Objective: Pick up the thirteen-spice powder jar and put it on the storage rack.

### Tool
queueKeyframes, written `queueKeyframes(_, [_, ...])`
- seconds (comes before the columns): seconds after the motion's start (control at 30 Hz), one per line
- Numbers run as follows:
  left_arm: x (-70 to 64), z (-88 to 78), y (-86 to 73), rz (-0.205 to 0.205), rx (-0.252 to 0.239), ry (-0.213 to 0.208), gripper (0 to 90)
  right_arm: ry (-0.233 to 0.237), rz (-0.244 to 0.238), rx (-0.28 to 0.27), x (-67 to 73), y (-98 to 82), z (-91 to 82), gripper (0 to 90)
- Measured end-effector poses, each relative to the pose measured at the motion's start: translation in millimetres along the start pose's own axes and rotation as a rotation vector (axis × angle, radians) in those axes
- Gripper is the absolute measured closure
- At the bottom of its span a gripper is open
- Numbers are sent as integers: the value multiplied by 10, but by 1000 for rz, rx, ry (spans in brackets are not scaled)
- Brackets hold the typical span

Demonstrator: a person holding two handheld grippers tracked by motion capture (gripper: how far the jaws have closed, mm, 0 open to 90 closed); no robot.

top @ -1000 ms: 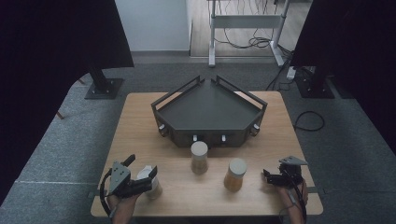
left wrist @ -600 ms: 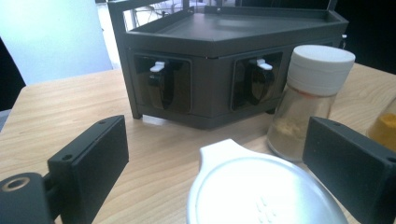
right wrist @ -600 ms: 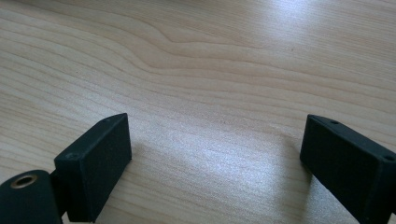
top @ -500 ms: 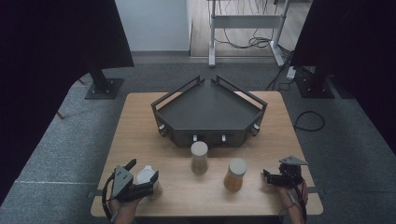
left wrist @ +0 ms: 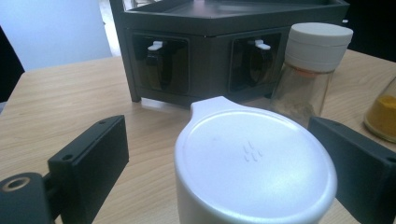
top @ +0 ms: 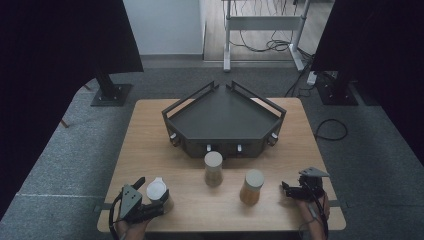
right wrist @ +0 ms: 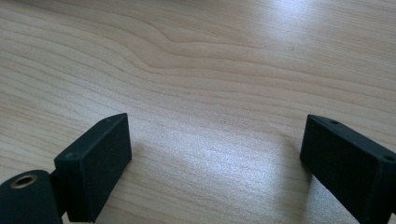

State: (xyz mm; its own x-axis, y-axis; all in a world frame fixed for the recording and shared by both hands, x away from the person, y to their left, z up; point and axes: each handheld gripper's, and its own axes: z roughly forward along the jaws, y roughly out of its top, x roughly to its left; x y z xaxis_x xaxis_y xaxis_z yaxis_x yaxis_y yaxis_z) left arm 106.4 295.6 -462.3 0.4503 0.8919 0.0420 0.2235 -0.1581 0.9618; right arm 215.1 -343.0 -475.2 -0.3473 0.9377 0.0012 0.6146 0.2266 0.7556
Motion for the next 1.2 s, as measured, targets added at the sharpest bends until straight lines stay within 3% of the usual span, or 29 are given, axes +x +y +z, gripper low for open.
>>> queueKeyframes(0.6, [-51,51,-24,11,33,-2,87,1,-1,0,0,0,-1,82])
queueKeyframes(0.73, [-55,36,-28,12,38,4,138,1,-1,0,0,0,-1,82])
queueKeyframes(0.97, [-36,26,-43,-4,39,-18,222,1,-1,0,0,0,-1,81])
queueKeyframes(1.03, [-18,24,-47,-13,37,-32,284,1,-1,0,0,0,-1,82])
queueKeyframes(1.2, [-31,22,-39,-10,39,-33,303,1,-2,0,0,0,-1,81])
